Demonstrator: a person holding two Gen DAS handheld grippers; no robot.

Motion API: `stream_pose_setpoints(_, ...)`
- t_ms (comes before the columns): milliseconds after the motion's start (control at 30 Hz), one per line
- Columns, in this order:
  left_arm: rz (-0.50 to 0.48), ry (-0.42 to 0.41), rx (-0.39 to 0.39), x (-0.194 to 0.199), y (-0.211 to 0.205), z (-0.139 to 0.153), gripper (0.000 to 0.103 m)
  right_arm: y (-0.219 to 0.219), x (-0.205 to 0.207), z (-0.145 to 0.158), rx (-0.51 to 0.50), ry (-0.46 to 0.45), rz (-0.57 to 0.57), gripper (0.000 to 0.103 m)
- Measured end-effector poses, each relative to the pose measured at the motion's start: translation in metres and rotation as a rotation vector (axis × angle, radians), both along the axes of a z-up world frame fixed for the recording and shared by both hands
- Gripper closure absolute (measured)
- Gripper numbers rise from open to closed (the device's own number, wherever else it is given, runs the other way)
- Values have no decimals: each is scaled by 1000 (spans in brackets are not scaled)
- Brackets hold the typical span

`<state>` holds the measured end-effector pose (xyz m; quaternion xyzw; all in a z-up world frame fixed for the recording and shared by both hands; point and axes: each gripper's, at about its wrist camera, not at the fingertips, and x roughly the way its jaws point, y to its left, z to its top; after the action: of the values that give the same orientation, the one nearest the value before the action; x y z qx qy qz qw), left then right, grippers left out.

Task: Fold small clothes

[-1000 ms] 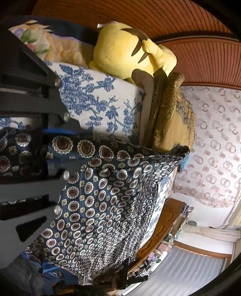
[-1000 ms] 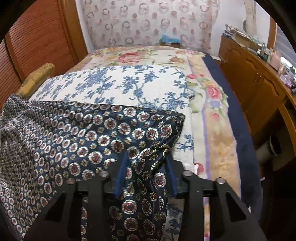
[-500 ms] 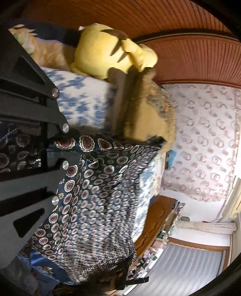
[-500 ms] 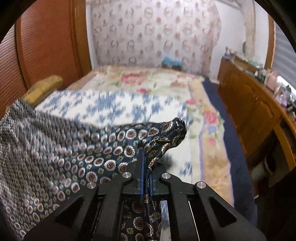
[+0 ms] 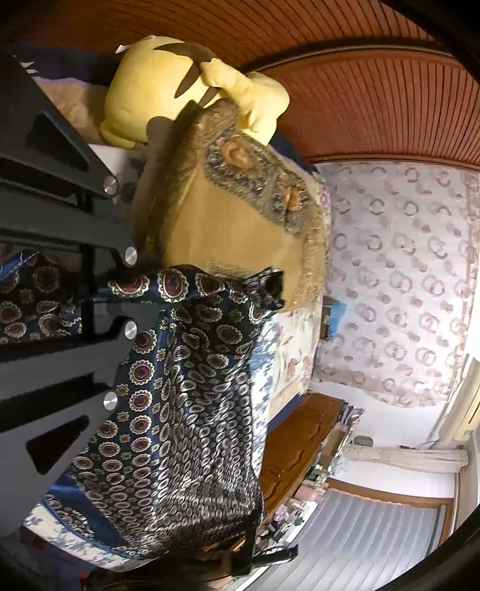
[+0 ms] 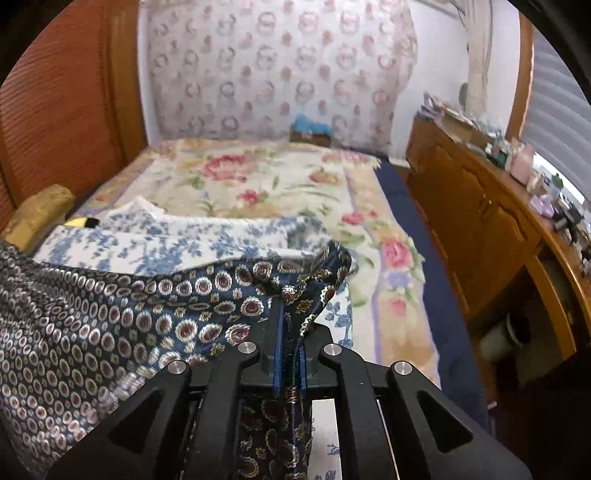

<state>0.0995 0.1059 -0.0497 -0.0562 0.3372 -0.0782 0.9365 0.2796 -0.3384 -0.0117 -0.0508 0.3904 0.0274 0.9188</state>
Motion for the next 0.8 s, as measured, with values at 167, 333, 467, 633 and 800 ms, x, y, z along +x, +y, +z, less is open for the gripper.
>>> stream_pose_setpoints(167, -9, 52, -33, -22, 2, -8, 103, 5, -14, -2, -8, 26, 31, 64)
stream_pose_setpoints(333, -4, 79, -31, -34, -1, -14, 98, 21, -45, -4, 17, 28, 107, 62)
stream_pose_setpoints(467, -10, 95, -21, -38, -3, -18, 95, 44, -76, -12, 27, 35, 192, 62)
stream_pose_setpoints(633, 1, 98, -12, -36, 0, -21, 85, 73, -106, -29, 25, 62, 277, 62)
stream_pose_setpoints(800, 5, 108, -12, -34, 2, -25, 82, 86, -122, -44, 22, 93, 316, 62)
